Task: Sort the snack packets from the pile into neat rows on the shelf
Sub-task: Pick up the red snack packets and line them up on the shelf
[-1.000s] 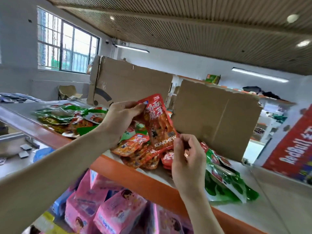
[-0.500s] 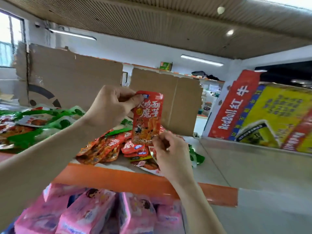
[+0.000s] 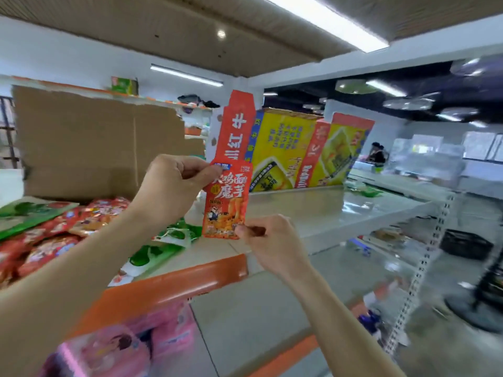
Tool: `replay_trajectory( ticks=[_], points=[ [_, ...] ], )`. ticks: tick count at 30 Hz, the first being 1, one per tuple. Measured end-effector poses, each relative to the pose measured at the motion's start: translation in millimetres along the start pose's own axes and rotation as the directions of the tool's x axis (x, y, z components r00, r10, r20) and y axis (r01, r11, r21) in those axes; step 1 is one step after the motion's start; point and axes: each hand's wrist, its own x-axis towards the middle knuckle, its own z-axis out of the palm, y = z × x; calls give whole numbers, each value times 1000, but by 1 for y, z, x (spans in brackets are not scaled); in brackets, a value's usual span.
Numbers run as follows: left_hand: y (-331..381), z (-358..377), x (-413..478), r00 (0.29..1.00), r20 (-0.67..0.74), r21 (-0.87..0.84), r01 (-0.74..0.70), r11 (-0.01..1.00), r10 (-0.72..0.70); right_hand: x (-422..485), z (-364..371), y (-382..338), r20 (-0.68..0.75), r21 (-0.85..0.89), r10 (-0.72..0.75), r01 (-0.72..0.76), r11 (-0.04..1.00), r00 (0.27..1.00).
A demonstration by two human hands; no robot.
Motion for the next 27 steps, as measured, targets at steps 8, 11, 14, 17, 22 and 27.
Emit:
replay_trajectory(
  ticks=[8,11,14,17,22,27],
  points=[
    [1,93,23,994,99,12,35,999,-36,-3,-62,70,-118,-76,14,-23,997,993],
    [7,133,35,996,85,31,10,999,-12,3,-88,99,-119,-70,20,-28,997,993],
    [10,177,49,998,58,10,13,1000,-13,10,-117,131,-124,-38,14,-19,999,992],
    [12,221,61,1000,9,-15,25,1000,-25,16,-143,165,-128,7,22,-22,1000,991],
    [15,283,79,999,14,-43,52,998,-51,27,-178,217,-137,57,56,-48,997,989],
    [13,306,94,998,18,10,59,998,-59,49,-188,244,-67,105,73,-66,992,995]
  ],
)
